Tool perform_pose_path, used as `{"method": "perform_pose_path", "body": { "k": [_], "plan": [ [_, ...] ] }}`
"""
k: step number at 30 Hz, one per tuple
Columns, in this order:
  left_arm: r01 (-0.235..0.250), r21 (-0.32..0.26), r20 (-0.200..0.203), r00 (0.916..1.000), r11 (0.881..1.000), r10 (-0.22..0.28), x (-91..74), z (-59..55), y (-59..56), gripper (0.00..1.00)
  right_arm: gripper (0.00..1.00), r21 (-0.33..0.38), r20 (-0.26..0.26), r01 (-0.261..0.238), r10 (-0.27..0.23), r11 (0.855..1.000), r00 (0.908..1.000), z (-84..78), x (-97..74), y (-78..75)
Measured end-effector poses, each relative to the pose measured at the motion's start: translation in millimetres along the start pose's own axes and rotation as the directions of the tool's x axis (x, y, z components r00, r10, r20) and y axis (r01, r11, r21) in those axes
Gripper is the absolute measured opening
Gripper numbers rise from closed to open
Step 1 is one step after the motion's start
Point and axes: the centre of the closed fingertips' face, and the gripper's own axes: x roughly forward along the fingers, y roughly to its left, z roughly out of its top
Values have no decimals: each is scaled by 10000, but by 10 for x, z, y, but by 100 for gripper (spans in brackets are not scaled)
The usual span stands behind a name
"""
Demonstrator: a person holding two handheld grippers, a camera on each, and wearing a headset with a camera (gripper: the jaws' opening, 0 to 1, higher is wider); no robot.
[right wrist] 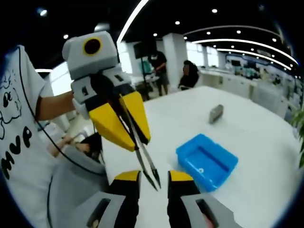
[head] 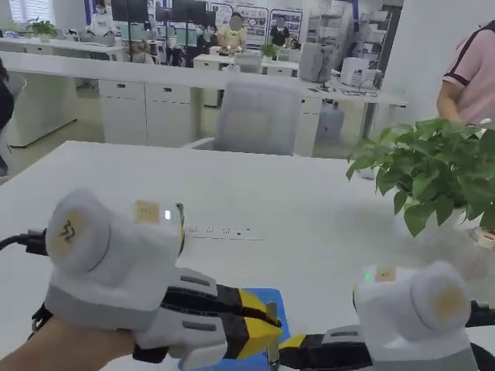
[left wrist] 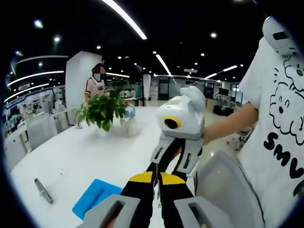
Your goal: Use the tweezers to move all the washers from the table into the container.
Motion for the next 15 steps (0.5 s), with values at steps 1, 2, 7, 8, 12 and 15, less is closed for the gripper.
{"method": "perform_pose_path", "body": {
  "k": [1, 2, 7, 8, 12, 15],
  "plan": [
    [-6, -10, -10, 10000, 10000, 6, -11, -19, -6, 0, 15, 75, 56, -102, 101, 9999, 9999, 23, 9, 12],
    [-5, -28, -26, 10000, 10000, 5, -20, -39, -9, 0, 14, 121, 91, -190, 189, 9997, 9998, 40, 16, 20],
    [-321, -80, -133, 9994, 9995, 320, -86, -134, 62, 0, 10, -208, -132, -336, 334, 9992, 9994, 7, 82, 7],
    [-383, -44, -194, 9991, 9993, 382, -89, -157, 78, 0, 9, -275, -186, -321, 316, 9991, 9993, -3, 90, -4],
    [-484, 10, -431, 9979, 9988, 484, -76, -248, 116, 0, 8, -1188, -623, -144, 70, 9928, 9980, -78, 135, -70],
    [-550, 8, -659, 9963, 9985, 549, -31, -338, 138, 0, 6, -2004, -1085, -173, -46, 9796, 9941, -163, 185, -98]
  ]
}}
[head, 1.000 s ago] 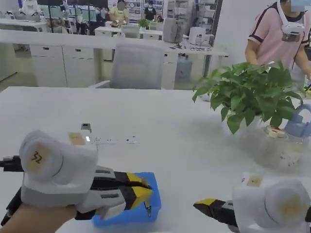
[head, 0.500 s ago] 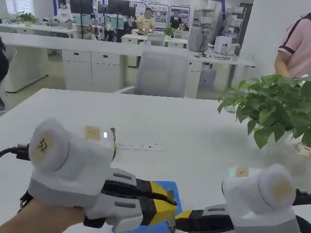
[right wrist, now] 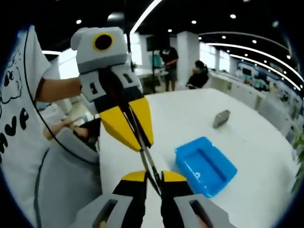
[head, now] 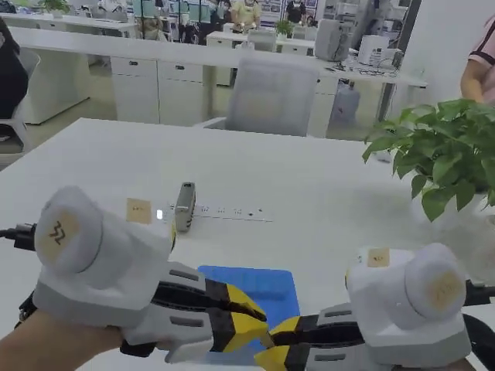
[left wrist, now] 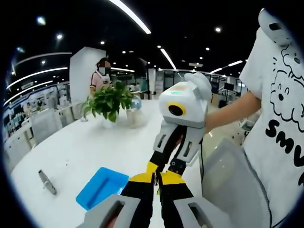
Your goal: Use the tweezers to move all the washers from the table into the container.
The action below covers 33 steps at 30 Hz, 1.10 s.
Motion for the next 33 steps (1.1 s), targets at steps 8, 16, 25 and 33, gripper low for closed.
{"method": "perform_pose_path", "body": {
  "k": [8, 16, 25, 33],
  "plan": [
    [-28, -102, -948, 9955, 9999, 18, 126, -356, 61, 0, 4, -1682, -1190, 49, -252, 9857, 9926, -297, 189, -75],
    [446, -356, -1787, 9826, 9984, -503, 286, -819, 58, 0, 4, -3262, -2066, 29, -743, 9453, 9756, -623, 389, -157],
    [-95, -776, -2243, 9745, 9969, -81, 420, -1110, 171, 0, 2, -2516, -2136, -19, -536, 9678, 9754, -781, 566, -277],
    [-662, -1017, -2671, 9630, 9926, 369, 394, -1263, 375, 6, 2, -2671, -2330, -467, -175, 9625, 9723, -892, 578, -251]
  ]
}}
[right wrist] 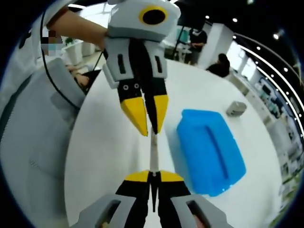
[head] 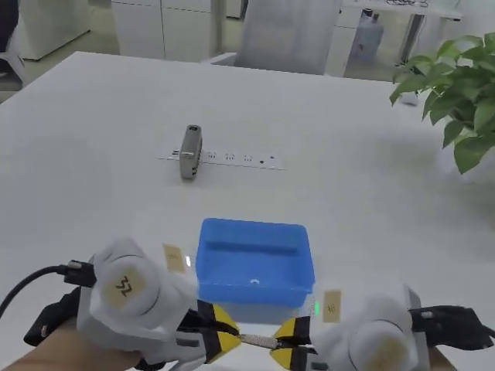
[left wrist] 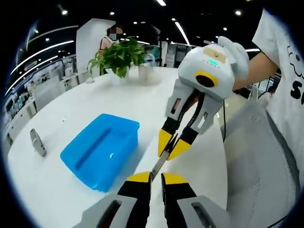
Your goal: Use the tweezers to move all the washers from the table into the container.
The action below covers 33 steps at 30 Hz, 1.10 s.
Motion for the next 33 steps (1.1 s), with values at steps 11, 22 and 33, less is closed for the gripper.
{"method": "perform_pose_path", "body": {
  "k": [11, 22, 33],
  "plan": [
    [1660, -440, -1270, 9772, 9851, -1704, 120, -250, -100, 12, 2, -1422, 91, -124, 138, 9898, 9999, 39, -40, 128],
    [1723, 748, -1880, 9697, 9822, -1558, 171, -301, -190, 1, 6, -702, -244, 1063, -1082, 9919, 9938, -60, 14, 78],
    [935, 2443, -2480, 9683, 9652, -310, 227, -427, -114, 0, 27, 3124, -91, 1432, -1478, 9391, 9890, -188, -40, 149]
  ]
}}
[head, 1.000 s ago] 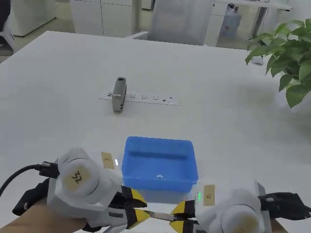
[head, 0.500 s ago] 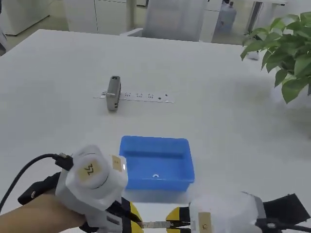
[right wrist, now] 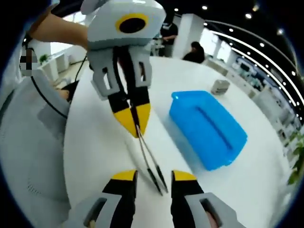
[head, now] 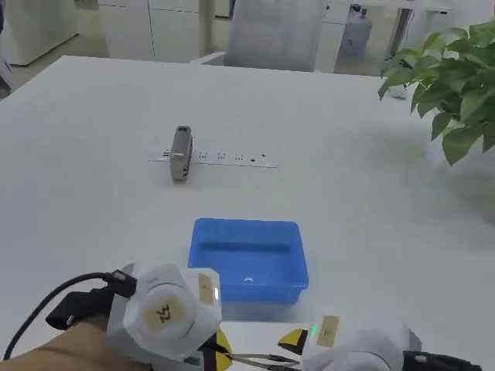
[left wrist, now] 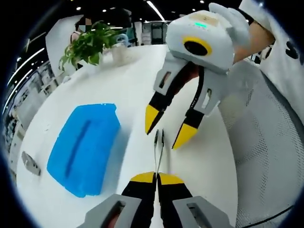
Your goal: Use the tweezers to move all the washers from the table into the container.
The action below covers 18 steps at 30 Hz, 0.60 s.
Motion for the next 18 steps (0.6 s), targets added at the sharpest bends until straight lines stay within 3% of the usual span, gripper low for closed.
{"method": "perform_pose_path", "body": {
  "k": [4, 7, 10, 11, 12, 14, 15, 16, 18],
  "plan": [
    [-35, -486, -95, 10000, 9988, 30, 61, -60, -47, 2, 39, 1685, 368, 206, -272, 9855, 9990, 8, -159, -31],
    [-66, -1054, -109, 9999, 9944, 54, 71, -79, -70, 11, 55, 2966, 657, 455, -679, 9539, 9955, 5, -258, -73],
    [-178, -1833, -49, 9998, 9829, 172, 52, -73, -99, 23, 66, 3720, 887, 730, -1137, 9254, 9895, 20, -395, -115],
    [-218, -2216, 91, 9997, 9749, 244, 22, -56, -109, 28, 71, 4008, 884, 909, -1373, 9116, 9866, 21, -447, -132],
    [-299, -2469, 283, 9989, 9686, 381, -5, -40, -101, 31, 76, 4081, 914, 999, -1495, 9075, 9845, 21, -483, -143],
    [-522, -3226, 594, 9954, 9451, 753, -94, -14, -93, 40, 80, 4189, 976, 1106, -1657, 9013, 9813, 20, -568, -141],
    [-736, -3646, 776, 9910, 9282, 1091, -155, -3, -73, 45, 81, 4299, 1082, 1226, -1859, 8945, 9766, 26, -613, -154],
    [-813, -3777, 851, 9889, 9223, 1220, -179, 2, -66, 51, 82, 4324, 1113, 1247, -1901, 8930, 9754, 26, -627, -158],
    [-1108, -4449, 1234, 9753, 8887, 1834, -316, 14, -49, 61, 85, 4540, 1148, 1277, -2000, 8818, 9731, -2, -683, -155]
  ]
}}
